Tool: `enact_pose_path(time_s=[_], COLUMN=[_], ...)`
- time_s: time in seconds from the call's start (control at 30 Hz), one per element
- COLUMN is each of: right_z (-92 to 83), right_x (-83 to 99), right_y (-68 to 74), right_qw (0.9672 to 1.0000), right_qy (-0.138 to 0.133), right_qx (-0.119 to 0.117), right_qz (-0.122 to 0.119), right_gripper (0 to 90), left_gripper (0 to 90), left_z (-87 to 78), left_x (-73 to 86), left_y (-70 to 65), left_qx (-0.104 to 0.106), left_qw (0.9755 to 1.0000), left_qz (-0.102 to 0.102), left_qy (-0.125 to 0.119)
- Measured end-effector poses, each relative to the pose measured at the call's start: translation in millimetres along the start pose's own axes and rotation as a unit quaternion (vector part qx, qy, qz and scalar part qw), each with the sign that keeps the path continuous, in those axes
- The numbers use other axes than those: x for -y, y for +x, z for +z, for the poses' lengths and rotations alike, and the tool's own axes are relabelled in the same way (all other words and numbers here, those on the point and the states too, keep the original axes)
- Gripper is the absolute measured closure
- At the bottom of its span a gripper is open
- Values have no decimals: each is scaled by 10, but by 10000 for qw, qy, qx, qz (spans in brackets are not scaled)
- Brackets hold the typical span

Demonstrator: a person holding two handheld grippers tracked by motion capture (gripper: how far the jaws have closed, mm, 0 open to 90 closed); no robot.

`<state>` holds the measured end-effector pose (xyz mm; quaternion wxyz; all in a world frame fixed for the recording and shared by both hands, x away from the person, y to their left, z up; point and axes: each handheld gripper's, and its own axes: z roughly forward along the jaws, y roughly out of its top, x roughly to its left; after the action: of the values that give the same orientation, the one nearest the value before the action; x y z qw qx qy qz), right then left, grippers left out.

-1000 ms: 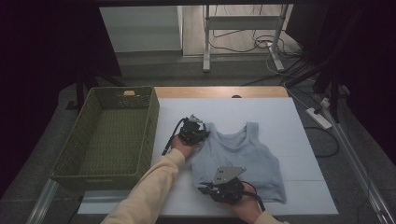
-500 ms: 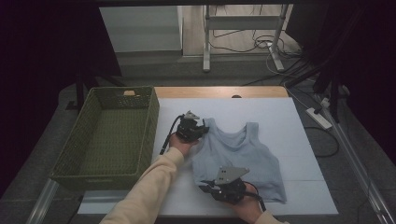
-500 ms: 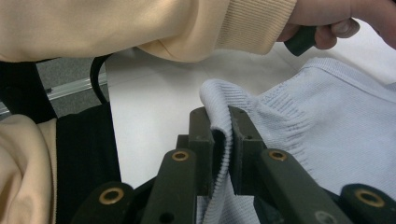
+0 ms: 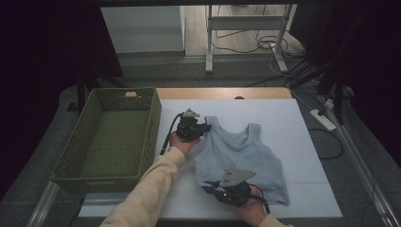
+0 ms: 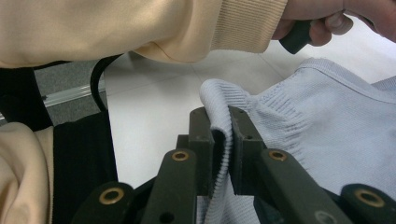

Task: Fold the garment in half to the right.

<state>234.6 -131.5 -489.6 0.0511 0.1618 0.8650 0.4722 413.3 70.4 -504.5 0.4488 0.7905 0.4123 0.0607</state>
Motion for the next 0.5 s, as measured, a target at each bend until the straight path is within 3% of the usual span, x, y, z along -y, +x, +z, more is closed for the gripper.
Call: enact_pose_path(time_s=[0.3, 0.5], right_z=[-28, -90], right_x=[-16, -51], right_y=[2, -6], right_qw=[9999, 9994], right_qy=[-97, -302], right_qx=[36, 141], right_qz=[-20, -40], right_gripper=[806, 806], left_gripper=[823, 823], left_z=[-50, -151], left_x=[-25, -86], left_y=[8, 40], left_qx=[-7, -16], left_qw=[10000, 9998], left_qz=[-30, -74], left_qy=[-62, -207])
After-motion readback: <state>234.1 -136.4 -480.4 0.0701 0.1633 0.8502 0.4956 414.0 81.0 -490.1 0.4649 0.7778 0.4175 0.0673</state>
